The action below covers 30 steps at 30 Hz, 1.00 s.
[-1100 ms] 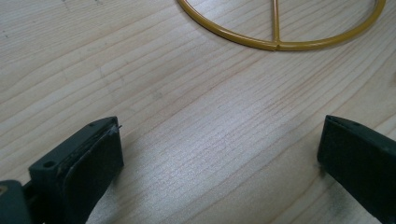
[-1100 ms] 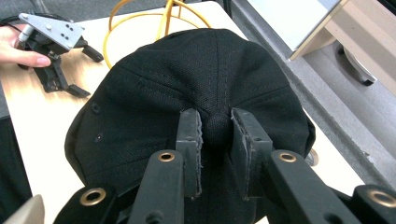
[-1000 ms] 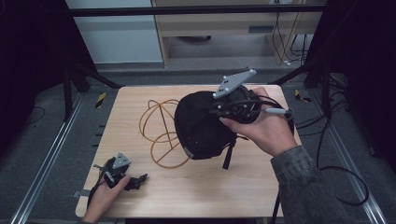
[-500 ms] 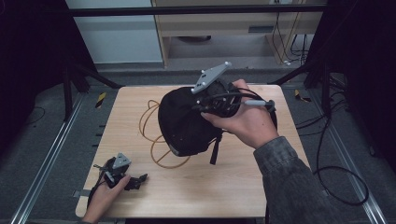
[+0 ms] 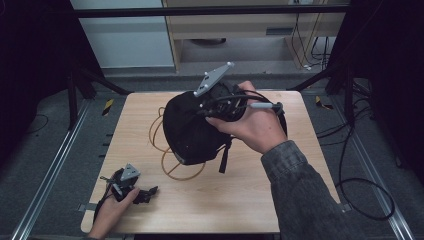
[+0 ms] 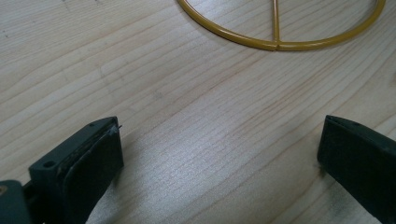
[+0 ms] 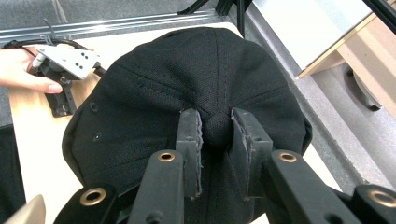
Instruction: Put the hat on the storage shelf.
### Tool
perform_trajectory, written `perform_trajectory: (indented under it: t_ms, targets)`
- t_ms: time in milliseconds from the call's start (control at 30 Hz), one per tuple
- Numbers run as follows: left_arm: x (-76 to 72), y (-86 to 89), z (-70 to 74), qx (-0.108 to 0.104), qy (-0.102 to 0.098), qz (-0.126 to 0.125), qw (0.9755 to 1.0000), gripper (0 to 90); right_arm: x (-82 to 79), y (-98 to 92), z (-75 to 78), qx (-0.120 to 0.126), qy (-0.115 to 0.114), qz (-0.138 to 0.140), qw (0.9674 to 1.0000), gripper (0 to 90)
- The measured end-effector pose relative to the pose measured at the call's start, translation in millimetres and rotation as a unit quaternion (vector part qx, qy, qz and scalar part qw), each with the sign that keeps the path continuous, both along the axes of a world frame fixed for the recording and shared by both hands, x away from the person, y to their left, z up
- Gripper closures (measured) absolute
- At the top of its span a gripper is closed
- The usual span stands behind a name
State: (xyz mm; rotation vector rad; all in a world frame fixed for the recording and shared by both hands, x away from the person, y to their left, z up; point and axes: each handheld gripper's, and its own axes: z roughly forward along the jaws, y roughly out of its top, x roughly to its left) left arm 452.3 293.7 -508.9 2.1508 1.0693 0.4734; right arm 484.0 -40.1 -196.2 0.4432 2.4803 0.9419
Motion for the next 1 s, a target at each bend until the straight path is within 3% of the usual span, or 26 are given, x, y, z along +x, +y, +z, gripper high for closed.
perform_trajectory:
  t_ms: [367,1000]
  targets:
    - [0.0,0.0,0.0,0.0,0.0,0.0,1.0,0.0,9.3,9.7,5.2,-0.008,-0.001,0.001,1.0,74.0]
    - [0.0,0.0,-0.1,0.0,-0.001,0.0,1.0,0.0,29.8,28.3,1.1,-0.002,0.011,0.0,0.9999,74.0]
